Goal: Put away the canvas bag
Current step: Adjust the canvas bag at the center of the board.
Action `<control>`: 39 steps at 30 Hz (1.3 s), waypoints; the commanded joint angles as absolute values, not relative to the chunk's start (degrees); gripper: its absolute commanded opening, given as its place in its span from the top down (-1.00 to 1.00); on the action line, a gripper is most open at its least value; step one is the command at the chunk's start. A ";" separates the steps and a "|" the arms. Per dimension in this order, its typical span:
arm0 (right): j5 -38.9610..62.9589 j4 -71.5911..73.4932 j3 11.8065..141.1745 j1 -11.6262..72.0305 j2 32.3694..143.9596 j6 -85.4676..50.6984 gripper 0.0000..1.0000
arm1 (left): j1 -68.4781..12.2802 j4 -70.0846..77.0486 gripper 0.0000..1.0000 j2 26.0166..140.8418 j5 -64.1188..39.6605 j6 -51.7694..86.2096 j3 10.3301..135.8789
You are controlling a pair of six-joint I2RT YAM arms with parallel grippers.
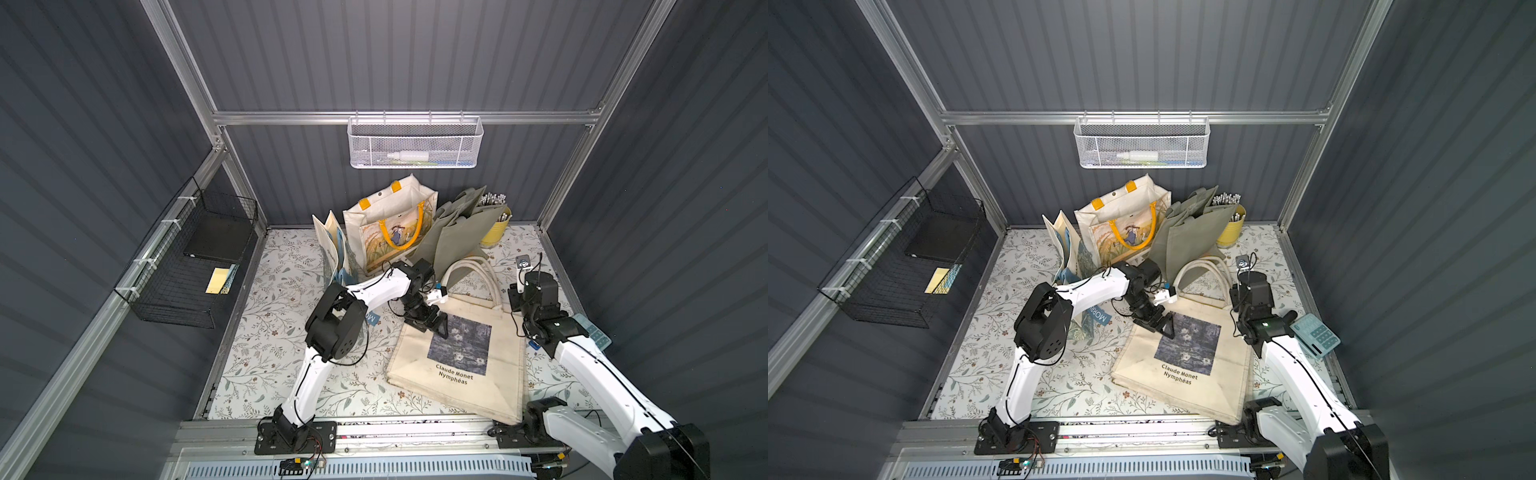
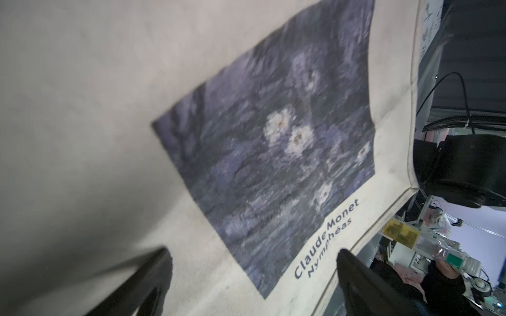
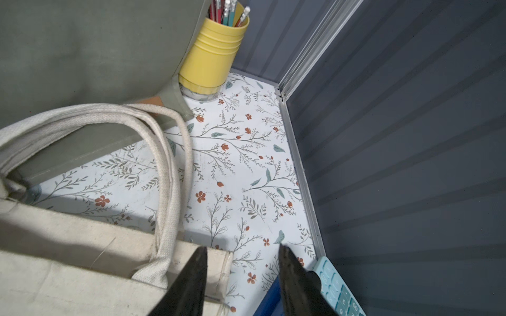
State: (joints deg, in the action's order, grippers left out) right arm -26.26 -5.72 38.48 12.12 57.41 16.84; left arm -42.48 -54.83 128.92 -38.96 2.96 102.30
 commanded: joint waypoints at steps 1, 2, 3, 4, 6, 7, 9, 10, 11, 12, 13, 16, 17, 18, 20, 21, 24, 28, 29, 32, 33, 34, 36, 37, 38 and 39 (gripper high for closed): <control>-28.48 -4.33 38.78 11.79 56.87 15.97 0.10 | -43.15 -60.32 -0.90 132.16 -35.35 2.68 104.82; -28.54 -4.33 38.77 11.78 56.96 15.91 0.10 | -43.17 -59.68 -0.89 132.64 -34.86 3.75 105.00; -28.51 -4.46 38.76 11.76 56.95 15.93 0.10 | -43.24 -58.78 -0.89 133.18 -34.90 4.81 105.16; -28.76 -4.39 38.72 11.77 56.98 15.83 0.10 | -43.24 -57.79 -0.89 133.53 -34.97 5.97 105.42; -28.62 -4.18 38.51 11.69 56.95 15.75 0.10 | -43.54 -55.23 -0.89 133.92 -35.82 7.91 105.77; -28.56 -4.09 38.50 11.69 57.04 15.74 0.10 | -43.73 -53.88 -0.89 134.24 -35.95 8.90 106.11; -28.52 -3.99 38.50 11.69 57.30 15.73 0.10 | -44.11 -51.92 -0.88 135.41 -36.92 10.88 107.35; -28.51 -3.97 38.58 11.65 57.46 15.69 0.10 | -44.11 -51.20 -0.88 136.08 -37.09 12.16 107.98; -28.53 -3.95 38.58 11.61 57.56 15.65 0.10 | -44.10 -50.11 -0.87 136.46 -37.14 13.13 108.21; -28.49 -3.91 38.58 11.60 57.65 15.64 0.10 | -44.20 -49.39 -0.87 136.87 -36.97 13.67 108.64; -28.50 -3.73 38.58 11.60 57.74 15.60 0.10 | -44.21 -48.47 -0.86 137.06 -36.95 13.93 108.88; -28.14 -3.29 38.58 11.54 58.19 15.31 0.10 | -44.59 -46.18 -0.85 136.58 -37.62 12.71 109.95; -28.03 -3.32 38.58 11.52 58.34 15.16 0.10 | -44.84 -46.08 -0.84 136.01 -38.11 11.54 110.33; -27.88 -3.30 38.63 11.51 58.47 15.03 0.10 | -45.27 -45.65 -0.85 134.46 -38.16 9.84 110.04; -27.69 -3.38 38.83 11.51 58.32 15.03 0.10 | -45.92 -42.95 -0.89 129.19 -37.35 6.47 106.51; -27.76 -3.40 38.85 11.51 58.06 15.07 0.10 | -46.03 -40.20 -0.93 125.26 -35.68 5.21 103.28; -27.48 -3.30 38.59 11.43 57.40 15.05 0.10 | -46.01 -33.92 -0.99 115.47 -29.24 1.88 97.55; -25.44 -3.24 38.89 11.34 57.39 14.09 0.10 | -45.82 -27.01 -0.99 110.18 -12.76 -2.46 98.61; -25.29 -3.26 39.01 11.34 57.57 13.84 0.09 | -45.88 -25.33 -0.99 110.01 -9.27 -3.44 99.15; -24.96 -3.51 39.37 11.34 57.92 13.67 0.09 | -45.56 -21.22 -0.99 111.29 -3.53 -9.56 100.66; -24.88 -3.71 39.46 11.34 57.84 13.72 0.09 | -45.53 -20.86 -0.99 112.44 -1.57 -12.01 101.99; -24.86 -3.85 39.48 11.34 57.68 13.78 0.09 | -45.23 -20.62 -0.99 113.83 -0.03 -13.85 103.34; -24.59 -4.30 39.38 11.25 57.31 13.80 0.09 | -43.99 -20.09 -0.99 116.16 1.52 -14.82 105.94; -24.20 -4.46 39.22 11.25 57.06 13.88 0.08 | -43.12 -18.58 -0.99 116.77 1.43 -14.46 106.32; -23.94 -4.66 39.07 11.22 56.81 13.97 0.08 | -42.37 -17.06 -0.99 116.94 1.00 -14.41 106.07; -23.53 -4.92 38.96 11.25 56.58 13.81 0.08 | -41.62 -13.76 -0.99 116.61 1.18 -14.37 104.80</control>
State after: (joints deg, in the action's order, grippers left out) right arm -24.67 -4.40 38.48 11.60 57.80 14.57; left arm -43.81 -18.83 115.18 -3.09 -11.00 105.19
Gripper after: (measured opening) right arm 0.458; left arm 0.994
